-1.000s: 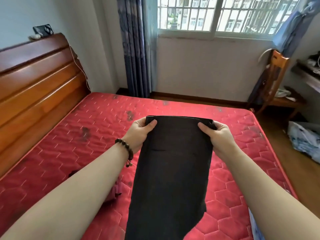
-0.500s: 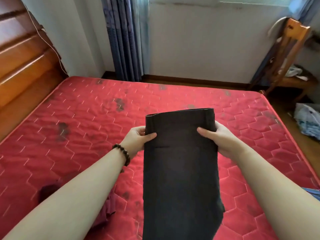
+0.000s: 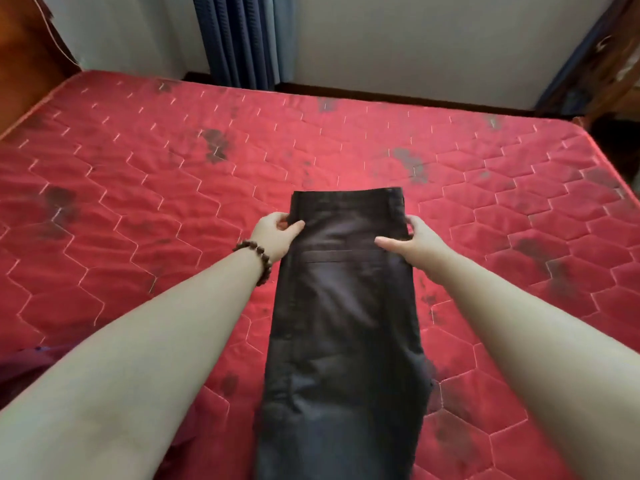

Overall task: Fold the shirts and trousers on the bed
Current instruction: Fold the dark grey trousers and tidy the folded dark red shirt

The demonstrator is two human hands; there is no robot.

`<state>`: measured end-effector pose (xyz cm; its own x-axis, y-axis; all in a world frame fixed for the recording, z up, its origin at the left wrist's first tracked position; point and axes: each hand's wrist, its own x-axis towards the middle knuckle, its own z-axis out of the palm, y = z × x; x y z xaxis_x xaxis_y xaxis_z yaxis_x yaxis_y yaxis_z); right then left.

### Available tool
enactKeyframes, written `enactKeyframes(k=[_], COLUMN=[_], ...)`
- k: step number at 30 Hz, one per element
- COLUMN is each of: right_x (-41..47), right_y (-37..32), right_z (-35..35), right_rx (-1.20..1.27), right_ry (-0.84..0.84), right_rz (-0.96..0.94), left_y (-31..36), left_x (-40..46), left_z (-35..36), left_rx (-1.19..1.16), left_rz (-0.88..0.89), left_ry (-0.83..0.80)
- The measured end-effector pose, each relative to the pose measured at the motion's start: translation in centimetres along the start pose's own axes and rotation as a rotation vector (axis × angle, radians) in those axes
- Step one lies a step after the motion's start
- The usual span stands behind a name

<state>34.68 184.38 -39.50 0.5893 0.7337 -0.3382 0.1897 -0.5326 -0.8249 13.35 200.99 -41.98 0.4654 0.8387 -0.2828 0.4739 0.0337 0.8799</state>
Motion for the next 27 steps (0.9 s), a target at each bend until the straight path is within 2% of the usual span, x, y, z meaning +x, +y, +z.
enactKeyframes(k=[4, 7, 10, 13, 16, 18, 21, 23, 25, 27], right_x=[0.2, -0.2, -0.5, -0.7, -0.6, -0.2, 1.3, 2.3, 2.1, 0.7], right_y=[6.4, 9.9, 11.9, 12.7, 13.3, 13.2, 11.8, 10.7, 10.3, 10.1], right_z=[2.1, 3.2, 4.6, 6.3, 7.4, 7.4, 6.7, 6.6, 7.3, 9.0], right_rx=[-0.258, -0.348, -0.329, -0.272, -0.235, -0.292, -0.300, -0.384, -0.596, -0.773], right_ry=[-0.087, -0.061, -0.033, -0.001, -0.059, -0.066, 0.063, 0.139, 0.235, 0.370], right_rz=[0.161, 0.226, 0.300, 0.308, 0.258, 0.150, 0.026, 0.042, 0.100, -0.072], left_y=[-6.2, -10.1, -13.1, -14.9, -14.8, -14.2, -12.3, -11.2, -10.8, -11.0], left_x=[0.1, -0.6, -0.6, -1.0, -2.0, -2.1, -1.3, -0.6, -0.8, -2.1], left_z=[2.4, 3.4, 3.7, 4.1, 4.3, 4.1, 3.7, 4.1, 5.0, 6.6], left_rx=[0.208, 0.303, 0.340, 0.312, 0.352, 0.338, 0.292, 0.271, 0.385, 0.625], left_rz=[-0.354, -0.401, -0.389, -0.404, -0.326, -0.268, -0.159, -0.085, -0.019, 0.165], left_ry=[-0.164, -0.132, -0.062, -0.096, -0.184, -0.169, -0.034, 0.120, 0.221, 0.273])
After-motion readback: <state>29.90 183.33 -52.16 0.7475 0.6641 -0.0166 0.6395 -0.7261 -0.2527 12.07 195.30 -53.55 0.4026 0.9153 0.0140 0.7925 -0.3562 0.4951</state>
